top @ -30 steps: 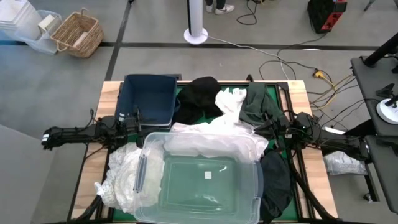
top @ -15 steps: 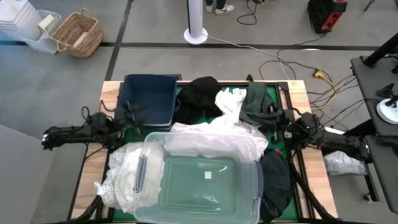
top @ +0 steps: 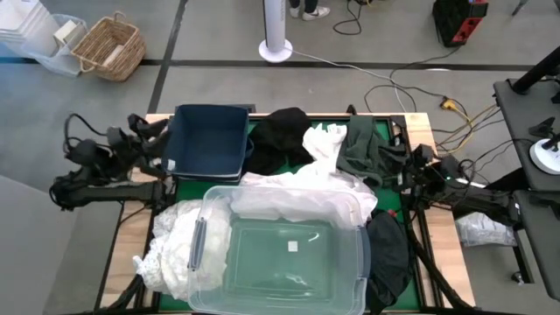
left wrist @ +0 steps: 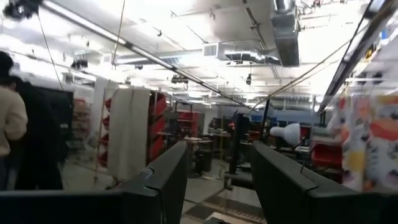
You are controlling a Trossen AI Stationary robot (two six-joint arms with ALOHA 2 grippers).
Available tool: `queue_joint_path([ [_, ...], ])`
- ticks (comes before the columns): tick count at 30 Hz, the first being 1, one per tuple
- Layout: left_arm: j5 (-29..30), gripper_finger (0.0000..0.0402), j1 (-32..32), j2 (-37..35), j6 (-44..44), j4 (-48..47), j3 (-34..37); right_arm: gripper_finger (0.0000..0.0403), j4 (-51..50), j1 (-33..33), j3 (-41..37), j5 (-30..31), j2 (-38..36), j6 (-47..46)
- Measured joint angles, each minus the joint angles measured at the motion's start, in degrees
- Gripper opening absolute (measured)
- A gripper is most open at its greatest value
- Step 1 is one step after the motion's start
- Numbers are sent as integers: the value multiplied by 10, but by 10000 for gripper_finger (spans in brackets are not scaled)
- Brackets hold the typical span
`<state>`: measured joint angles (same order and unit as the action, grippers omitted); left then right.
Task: Sort clothes
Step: Put the white blouse into the blue laundry bin
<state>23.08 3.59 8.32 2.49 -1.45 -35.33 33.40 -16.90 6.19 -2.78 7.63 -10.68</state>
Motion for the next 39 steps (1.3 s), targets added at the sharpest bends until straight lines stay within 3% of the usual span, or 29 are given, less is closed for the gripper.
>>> queue_joint_path([
  [6,0,153,0,13,-19,-30,-30,38,-11,0,81,1,55,73],
  [11,-1,153,0,37,-23,-15,-49,38,-109,0,179,31,129,67],
  [16,0,153,0,61,-161,-14,-77,38,-190,0,278,54,204,68],
  [23,2,153,0,95,-180,-16,-122,38,-229,0,382,55,271,87],
  [35,-35,153,0,149,-192,-33,-178,38,-317,0,456,55,312,89],
  [39,-90,153,-1,162,-234,-87,-200,38,-328,0,462,55,319,77],
])
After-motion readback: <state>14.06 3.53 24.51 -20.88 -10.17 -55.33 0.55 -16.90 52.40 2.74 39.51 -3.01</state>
